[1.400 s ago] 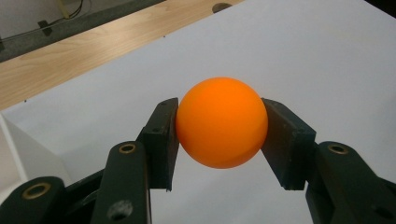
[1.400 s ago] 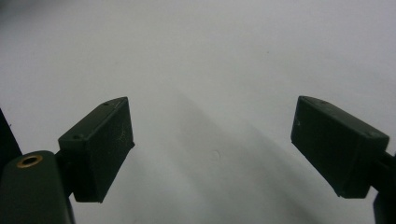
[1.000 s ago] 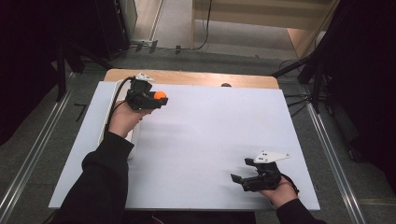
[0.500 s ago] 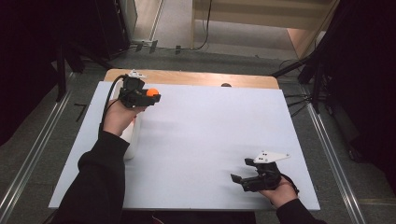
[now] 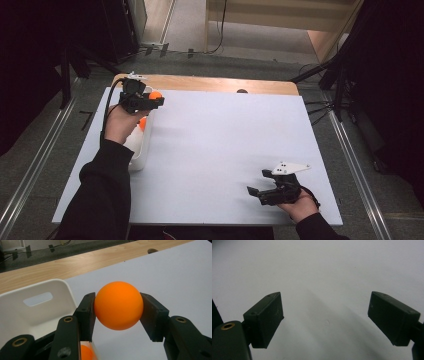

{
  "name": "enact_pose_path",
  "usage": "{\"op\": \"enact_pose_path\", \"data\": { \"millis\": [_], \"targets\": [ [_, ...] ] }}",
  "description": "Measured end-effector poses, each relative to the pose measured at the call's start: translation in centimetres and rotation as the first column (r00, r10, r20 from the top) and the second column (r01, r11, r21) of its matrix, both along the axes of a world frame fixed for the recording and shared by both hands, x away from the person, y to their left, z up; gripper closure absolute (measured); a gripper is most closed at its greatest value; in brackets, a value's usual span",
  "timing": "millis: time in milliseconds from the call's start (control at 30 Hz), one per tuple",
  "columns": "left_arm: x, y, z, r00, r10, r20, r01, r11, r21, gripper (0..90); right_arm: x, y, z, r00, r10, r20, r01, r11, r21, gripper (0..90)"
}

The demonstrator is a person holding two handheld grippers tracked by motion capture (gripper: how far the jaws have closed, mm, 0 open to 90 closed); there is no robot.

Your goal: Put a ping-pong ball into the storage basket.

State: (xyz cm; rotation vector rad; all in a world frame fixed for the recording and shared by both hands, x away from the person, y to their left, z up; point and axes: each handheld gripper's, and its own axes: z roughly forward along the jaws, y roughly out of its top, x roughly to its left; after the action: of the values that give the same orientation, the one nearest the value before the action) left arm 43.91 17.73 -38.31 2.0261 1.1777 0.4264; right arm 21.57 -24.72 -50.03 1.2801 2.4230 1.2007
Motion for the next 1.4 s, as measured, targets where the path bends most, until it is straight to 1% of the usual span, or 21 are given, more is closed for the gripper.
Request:
{"op": "enact_pose_path", "data": {
  "millis": [100,267,467,633,667,767,867,933,1000,1067,1133,1200,1267,1333,1400],
  "targets": [
    [0.2,0.4,0.0,0.9998,0.018,0.001,-0.018,0.9998,-0.005,49.8,0.0,0.0,0.0,1.0000,0.000,0.000,0.000,1.000,-0.001,11.6],
    [0.4,1.2,-0.1,0.9988,0.049,0.009,-0.049,0.9988,0.003,49.9,-0.1,0.0,0.0,1.0000,-0.006,-0.003,0.006,1.000,0.001,11.6],
    [0.9,2.2,-0.2,0.9938,0.111,0.001,-0.111,0.9937,-0.013,49.9,-0.1,0.0,0.0,1.0000,-0.006,0.000,0.006,1.000,0.001,11.6],
    [1.1,2.7,-0.4,0.9892,0.147,0.001,-0.147,0.9891,-0.016,49.9,-0.1,-0.1,0.0,1.0000,-0.005,0.001,0.005,1.000,0.000,11.6],
    [1.1,2.8,-0.4,0.9891,0.147,0.000,-0.147,0.9890,-0.011,49.9,-0.1,0.0,0.0,1.0000,-0.006,-0.003,0.006,1.000,0.001,11.6],
    [1.3,3.2,-0.6,0.9847,0.174,-0.007,-0.174,0.9846,-0.015,49.9,0.0,0.0,0.0,1.0000,0.002,0.003,-0.002,1.000,0.004,11.6],
    [1.6,3.6,-0.8,0.9781,0.207,-0.018,-0.208,0.9780,-0.017,49.8,0.0,-0.1,-0.1,1.0000,0.003,0.005,-0.003,1.000,0.006,11.6],
    [1.7,3.8,-0.9,0.9756,0.219,-0.017,-0.219,0.9753,-0.027,49.8,0.0,-0.2,-0.1,1.0000,0.000,0.003,0.000,1.000,0.012,11.6],
    [1.7,3.9,-0.9,0.9739,0.226,-0.018,-0.226,0.9738,-0.019,49.8,0.0,-0.3,-0.1,1.0000,0.000,0.009,0.000,1.000,0.015,11.6],
    [1.8,3.9,-1.0,0.9709,0.239,-0.009,-0.240,0.9706,-0.025,49.8,0.0,-0.3,-0.1,1.0000,0.002,0.010,-0.002,1.000,0.015,11.6],
    [2.0,3.9,-1.1,0.9702,0.242,-0.008,-0.242,0.9698,-0.029,49.8,0.0,-0.3,-0.1,1.0000,0.001,0.008,-0.002,1.000,0.015,11.6],
    [2.2,3.9,-1.3,0.9679,0.251,-0.009,-0.251,0.9677,-0.021,49.8,0.0,-0.3,-0.1,1.0000,-0.001,0.010,0.001,1.000,0.017,11.6],
    [2.3,4.0,-1.5,0.9675,0.253,-0.011,-0.253,0.9673,-0.016,49.7,-0.1,-0.3,0.0,0.9999,-0.003,0.011,0.003,1.000,0.015,11.6],
    [2.4,3.9,-1.7,0.9692,0.246,-0.006,-0.246,0.9692,-0.011,49.7,-0.2,-0.2,0.0,0.9999,-0.006,0.013,0.005,1.000,0.016,11.6],
    [2.5,3.7,-1.8,0.9692,0.246,-0.004,-0.246,0.9691,-0.006,49.7,-0.3,-0.2,0.0,0.9998,-0.001,0.018,0.001,1.000,0.016,11.6]
  ]
}}
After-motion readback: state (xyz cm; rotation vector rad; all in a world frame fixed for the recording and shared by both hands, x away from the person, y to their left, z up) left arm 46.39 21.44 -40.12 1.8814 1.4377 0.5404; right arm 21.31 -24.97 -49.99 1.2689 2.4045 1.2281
